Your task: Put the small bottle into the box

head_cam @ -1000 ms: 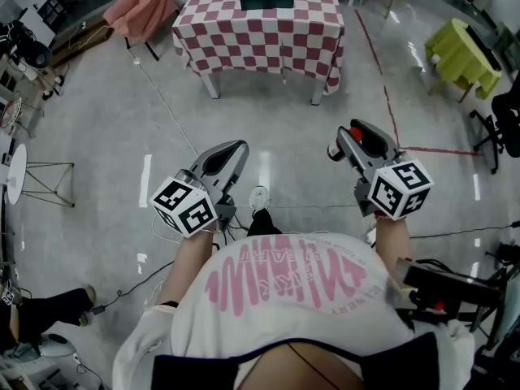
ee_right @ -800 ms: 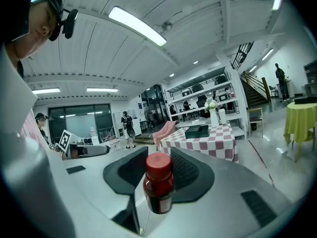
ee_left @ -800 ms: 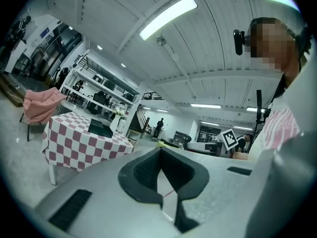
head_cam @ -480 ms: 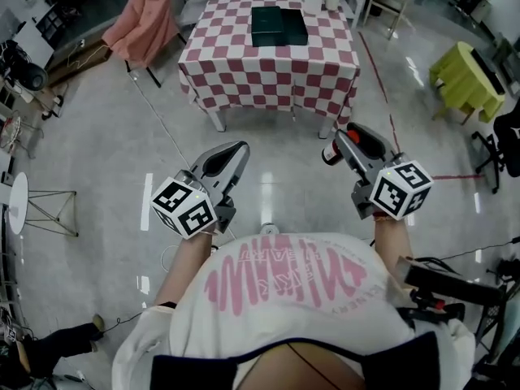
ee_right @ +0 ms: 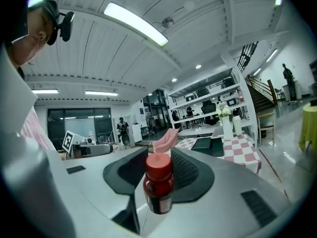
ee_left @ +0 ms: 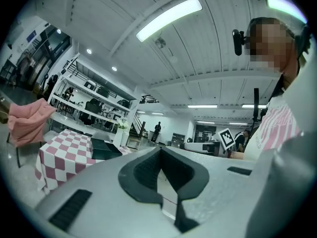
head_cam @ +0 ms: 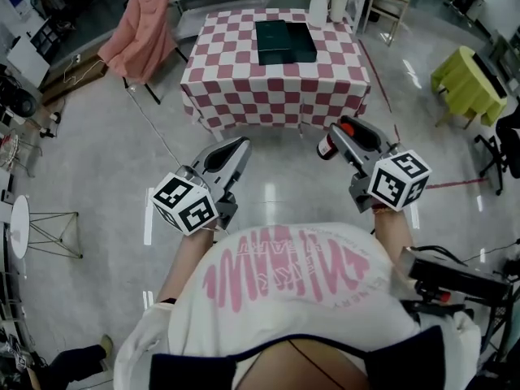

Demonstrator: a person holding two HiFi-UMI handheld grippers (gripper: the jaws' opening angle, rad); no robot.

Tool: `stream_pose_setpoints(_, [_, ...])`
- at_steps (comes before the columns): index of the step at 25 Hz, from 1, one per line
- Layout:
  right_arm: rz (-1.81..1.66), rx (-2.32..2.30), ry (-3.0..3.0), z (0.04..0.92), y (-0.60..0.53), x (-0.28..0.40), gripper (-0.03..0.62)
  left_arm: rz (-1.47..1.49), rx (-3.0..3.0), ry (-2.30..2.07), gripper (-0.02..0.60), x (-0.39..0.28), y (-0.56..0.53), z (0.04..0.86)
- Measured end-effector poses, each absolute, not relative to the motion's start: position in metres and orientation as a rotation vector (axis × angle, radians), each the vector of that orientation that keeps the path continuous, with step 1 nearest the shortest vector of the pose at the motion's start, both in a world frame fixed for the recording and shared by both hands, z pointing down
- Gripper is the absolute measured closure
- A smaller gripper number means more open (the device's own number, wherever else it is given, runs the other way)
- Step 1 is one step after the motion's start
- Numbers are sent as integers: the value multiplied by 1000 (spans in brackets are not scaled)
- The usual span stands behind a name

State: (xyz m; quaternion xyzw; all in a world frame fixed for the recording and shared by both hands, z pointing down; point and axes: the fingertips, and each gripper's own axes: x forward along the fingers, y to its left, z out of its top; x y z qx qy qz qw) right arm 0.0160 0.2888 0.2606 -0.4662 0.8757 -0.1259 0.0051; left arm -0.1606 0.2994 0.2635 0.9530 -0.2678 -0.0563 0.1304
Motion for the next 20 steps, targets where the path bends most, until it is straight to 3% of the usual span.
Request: stream_pose_setpoints(20, [-546,-1499,2829,317,220,25,451,-156,2678,-824,574,-158,236,295])
